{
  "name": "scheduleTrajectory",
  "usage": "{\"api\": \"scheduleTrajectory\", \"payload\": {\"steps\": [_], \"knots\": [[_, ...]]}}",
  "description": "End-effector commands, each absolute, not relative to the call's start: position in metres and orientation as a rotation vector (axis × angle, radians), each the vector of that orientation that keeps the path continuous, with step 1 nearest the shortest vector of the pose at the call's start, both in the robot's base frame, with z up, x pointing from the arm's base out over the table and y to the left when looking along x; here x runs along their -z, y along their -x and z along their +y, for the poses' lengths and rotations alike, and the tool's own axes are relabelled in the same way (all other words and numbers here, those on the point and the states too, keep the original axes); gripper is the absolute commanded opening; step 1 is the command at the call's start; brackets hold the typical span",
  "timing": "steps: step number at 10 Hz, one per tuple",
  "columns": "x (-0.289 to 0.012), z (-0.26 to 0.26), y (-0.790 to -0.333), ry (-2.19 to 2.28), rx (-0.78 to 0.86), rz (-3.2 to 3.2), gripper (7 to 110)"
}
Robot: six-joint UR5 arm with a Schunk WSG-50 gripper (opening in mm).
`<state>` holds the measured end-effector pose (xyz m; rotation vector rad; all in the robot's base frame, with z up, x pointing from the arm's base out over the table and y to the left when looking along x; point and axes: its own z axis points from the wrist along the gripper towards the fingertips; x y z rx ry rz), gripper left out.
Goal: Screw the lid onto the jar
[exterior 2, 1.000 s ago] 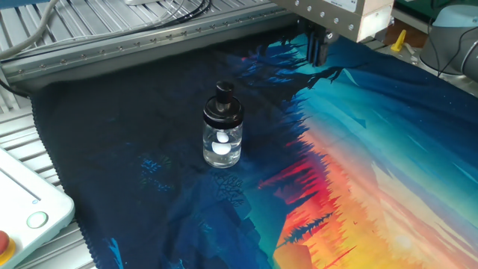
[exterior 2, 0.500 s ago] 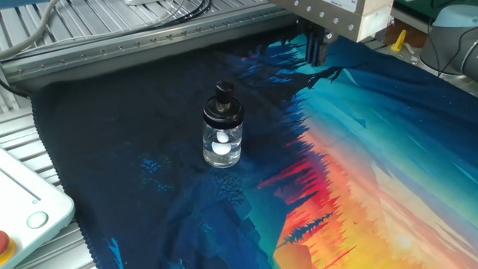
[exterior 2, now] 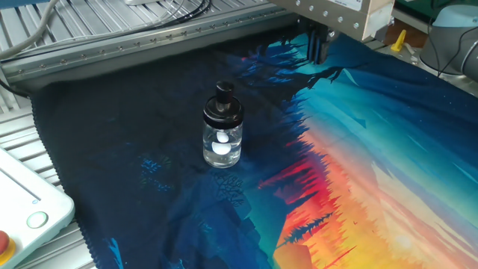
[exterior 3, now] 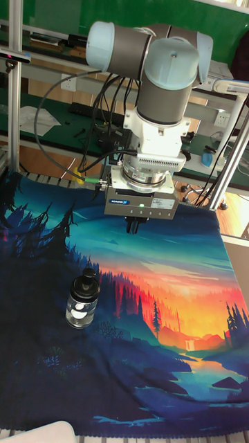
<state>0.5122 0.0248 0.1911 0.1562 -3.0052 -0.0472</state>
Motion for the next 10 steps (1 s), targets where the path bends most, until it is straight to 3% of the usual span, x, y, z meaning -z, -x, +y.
{"api": "scheduleTrajectory", "payload": {"steps": [1,5,10], "knots": [[-0.192,0.022,-0.515,-0.172,0.033,-3.015,7],[-0.192,0.017,-0.515,-0.187,0.001,-3.015,7],[-0.191,0.028,-0.586,-0.355,-0.047,-2.976,7]]}}
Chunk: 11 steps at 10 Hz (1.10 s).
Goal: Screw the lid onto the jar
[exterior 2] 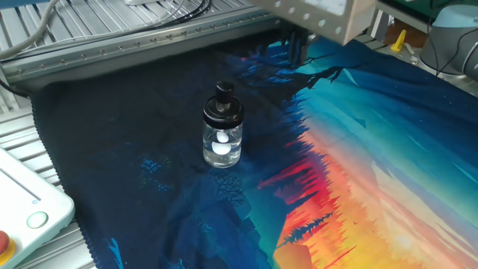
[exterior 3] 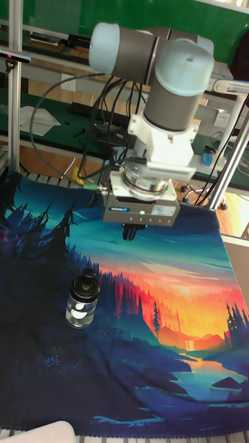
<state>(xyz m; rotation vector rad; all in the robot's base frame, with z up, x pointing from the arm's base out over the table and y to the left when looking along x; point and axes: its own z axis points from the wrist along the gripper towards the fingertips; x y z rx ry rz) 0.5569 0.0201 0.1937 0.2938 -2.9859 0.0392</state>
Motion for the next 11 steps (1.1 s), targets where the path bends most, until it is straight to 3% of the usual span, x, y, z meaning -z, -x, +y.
{"api": "scheduleTrajectory", "payload": {"steps": [1,3,6,11], "knots": [[-0.18,0.028,-0.595,-0.439,-0.068,-2.961,7],[-0.166,0.025,-0.599,-0.674,-0.125,-2.902,7],[-0.156,0.018,-0.585,-0.768,-0.362,-2.828,7],[-0.163,-0.005,-0.591,-0.934,-0.489,-2.729,7]]}}
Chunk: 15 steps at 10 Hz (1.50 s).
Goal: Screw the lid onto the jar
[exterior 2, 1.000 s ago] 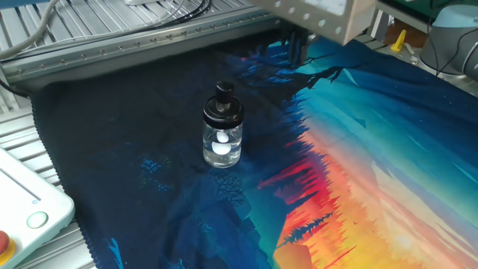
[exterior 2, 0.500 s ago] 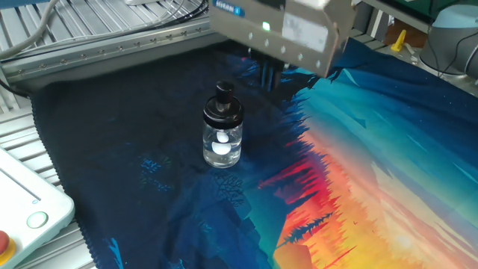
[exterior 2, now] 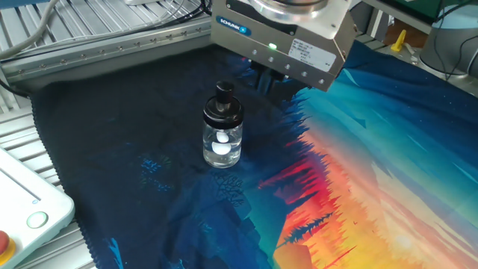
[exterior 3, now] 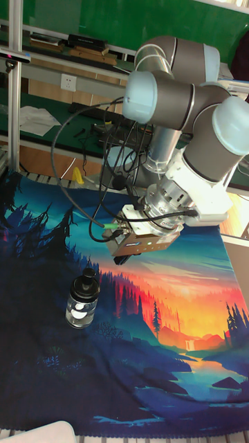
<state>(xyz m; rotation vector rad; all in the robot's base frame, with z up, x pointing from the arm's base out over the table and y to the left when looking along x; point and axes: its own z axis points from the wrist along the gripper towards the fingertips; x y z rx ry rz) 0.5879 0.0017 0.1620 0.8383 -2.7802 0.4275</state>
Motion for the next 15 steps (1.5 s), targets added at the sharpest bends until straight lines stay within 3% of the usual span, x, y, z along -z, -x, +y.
{"api": "scheduleTrajectory", "payload": {"steps": [1,3,7,10,11,13,14,15], "knots": [[-0.166,-0.013,-0.6,-1.012,-0.547,-2.703,7],[-0.169,-0.02,-0.612,-1.053,-0.615,-2.707,7],[-0.165,-0.012,-0.601,-1.09,-0.531,-2.673,7],[-0.186,-0.046,-0.582,-1.049,-0.664,-2.506,7],[-0.182,-0.043,-0.602,-1.235,-0.671,-2.478,7],[-0.163,0.002,-0.573,-1.283,-0.338,-2.496,7],[-0.159,0.014,-0.571,-1.411,-0.251,-2.446,7],[-0.161,0.003,-0.586,-1.595,-0.322,-2.34,7]]}}
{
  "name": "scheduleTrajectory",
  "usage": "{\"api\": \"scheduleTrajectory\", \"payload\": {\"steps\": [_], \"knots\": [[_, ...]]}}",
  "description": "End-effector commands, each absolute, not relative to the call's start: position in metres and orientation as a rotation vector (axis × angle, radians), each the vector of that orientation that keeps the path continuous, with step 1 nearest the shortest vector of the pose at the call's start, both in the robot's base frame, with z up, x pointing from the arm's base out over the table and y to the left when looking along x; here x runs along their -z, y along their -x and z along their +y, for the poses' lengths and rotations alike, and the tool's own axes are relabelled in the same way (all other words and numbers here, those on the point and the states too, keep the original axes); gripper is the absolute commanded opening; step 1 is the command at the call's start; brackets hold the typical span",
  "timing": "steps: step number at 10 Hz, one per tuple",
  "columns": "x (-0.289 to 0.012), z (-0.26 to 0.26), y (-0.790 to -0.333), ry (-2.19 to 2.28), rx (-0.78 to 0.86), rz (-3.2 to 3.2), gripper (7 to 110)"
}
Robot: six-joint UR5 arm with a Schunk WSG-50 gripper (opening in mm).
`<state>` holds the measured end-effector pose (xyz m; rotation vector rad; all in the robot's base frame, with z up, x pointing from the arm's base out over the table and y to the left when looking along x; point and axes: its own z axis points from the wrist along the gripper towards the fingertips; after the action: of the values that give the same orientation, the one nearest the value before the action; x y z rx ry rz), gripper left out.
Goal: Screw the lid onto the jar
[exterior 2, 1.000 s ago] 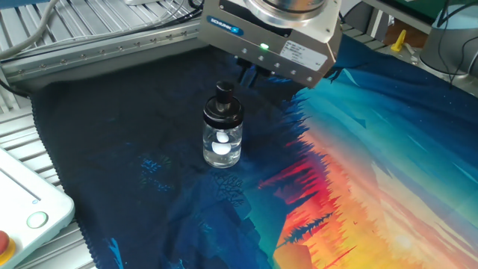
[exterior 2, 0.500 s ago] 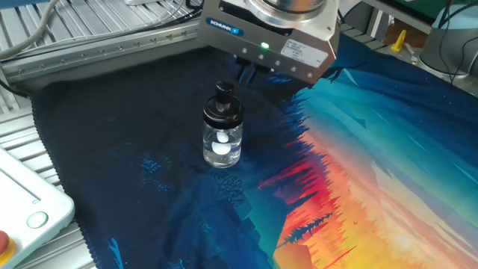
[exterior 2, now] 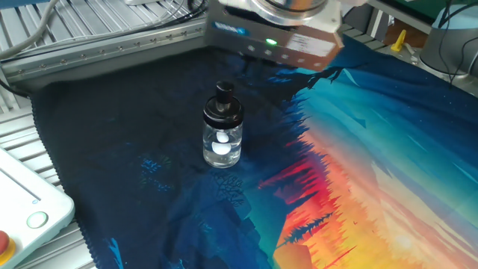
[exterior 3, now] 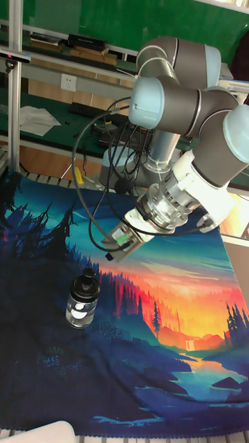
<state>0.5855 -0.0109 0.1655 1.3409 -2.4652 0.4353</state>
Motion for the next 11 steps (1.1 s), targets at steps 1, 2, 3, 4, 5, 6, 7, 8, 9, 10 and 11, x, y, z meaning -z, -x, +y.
{"api": "scheduleTrajectory", "payload": {"steps": [1,2,3,4,5,6,7,8,9,10,11], "knots": [[-0.163,-0.006,-0.617,-1.751,-0.459,-2.284,7],[-0.164,-0.008,-0.635,-1.799,-0.536,-2.293,7],[-0.165,-0.006,-0.649,-1.861,-0.587,-2.287,7],[-0.164,-0.005,-0.648,-1.916,-0.569,-2.232,7],[-0.165,-0.006,-0.648,-1.964,-0.57,-2.173,7],[-0.167,-0.012,-0.648,-1.97,-0.59,-2.133,7],[-0.169,-0.017,-0.646,-1.952,-0.601,-2.118,7],[-0.169,-0.019,-0.637,-1.91,-0.574,-2.126,7],[-0.173,-0.029,-0.605,-1.801,-0.482,-2.081,7],[-0.174,-0.03,-0.606,-1.798,-0.494,-2.081,7],[-0.178,-0.038,-0.61,-1.757,-0.551,-2.092,7]]}}
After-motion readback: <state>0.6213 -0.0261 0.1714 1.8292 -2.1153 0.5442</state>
